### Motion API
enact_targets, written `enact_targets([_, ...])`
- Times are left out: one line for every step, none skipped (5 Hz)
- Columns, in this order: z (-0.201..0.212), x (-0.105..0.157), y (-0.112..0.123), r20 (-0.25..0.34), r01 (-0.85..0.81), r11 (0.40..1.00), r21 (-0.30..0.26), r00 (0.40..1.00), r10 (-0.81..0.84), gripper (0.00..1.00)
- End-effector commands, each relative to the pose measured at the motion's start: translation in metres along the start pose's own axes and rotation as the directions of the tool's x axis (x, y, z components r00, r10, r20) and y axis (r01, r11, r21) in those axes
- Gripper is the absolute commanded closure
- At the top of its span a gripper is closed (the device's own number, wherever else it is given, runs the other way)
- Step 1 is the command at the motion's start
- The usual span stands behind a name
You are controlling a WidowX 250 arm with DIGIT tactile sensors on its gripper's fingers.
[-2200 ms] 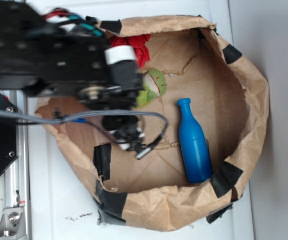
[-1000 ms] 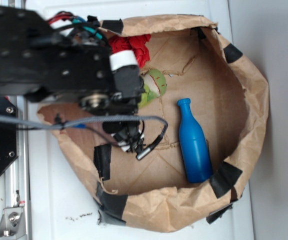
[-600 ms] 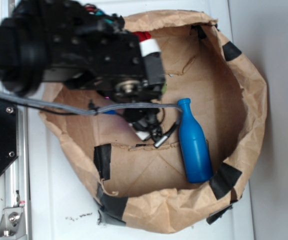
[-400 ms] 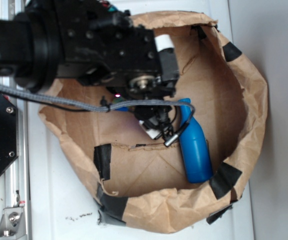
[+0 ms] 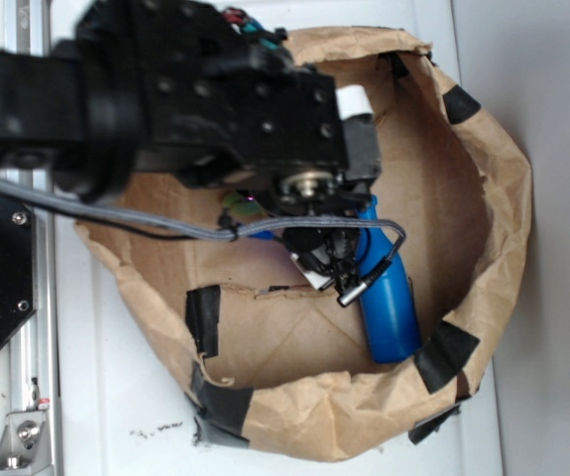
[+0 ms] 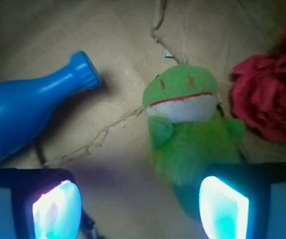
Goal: Grab the green animal.
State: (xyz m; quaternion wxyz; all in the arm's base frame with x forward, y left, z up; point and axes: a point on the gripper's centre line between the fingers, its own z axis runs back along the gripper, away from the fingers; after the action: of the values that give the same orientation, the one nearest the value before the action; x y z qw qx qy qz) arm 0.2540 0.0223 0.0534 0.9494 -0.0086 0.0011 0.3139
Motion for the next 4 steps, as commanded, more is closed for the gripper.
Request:
enact_targets([0.001,0.028,0.0,0.055,0.0,1.0,0.002,0.998,0.0,0.0])
enact_targets([-0.017,0.027,0.001,0.063,0.031,0.998,0.045,0.997,-0.034,0.0])
enact_targets([-0.039,0.025,0.007,0.056,0.066,0.994,0.086,0.996,-0.071,0.0])
enact_targets([-0.049,0.021,0.009,0.041,0.082,0.991,0.104,0.995,-0.087,0.0])
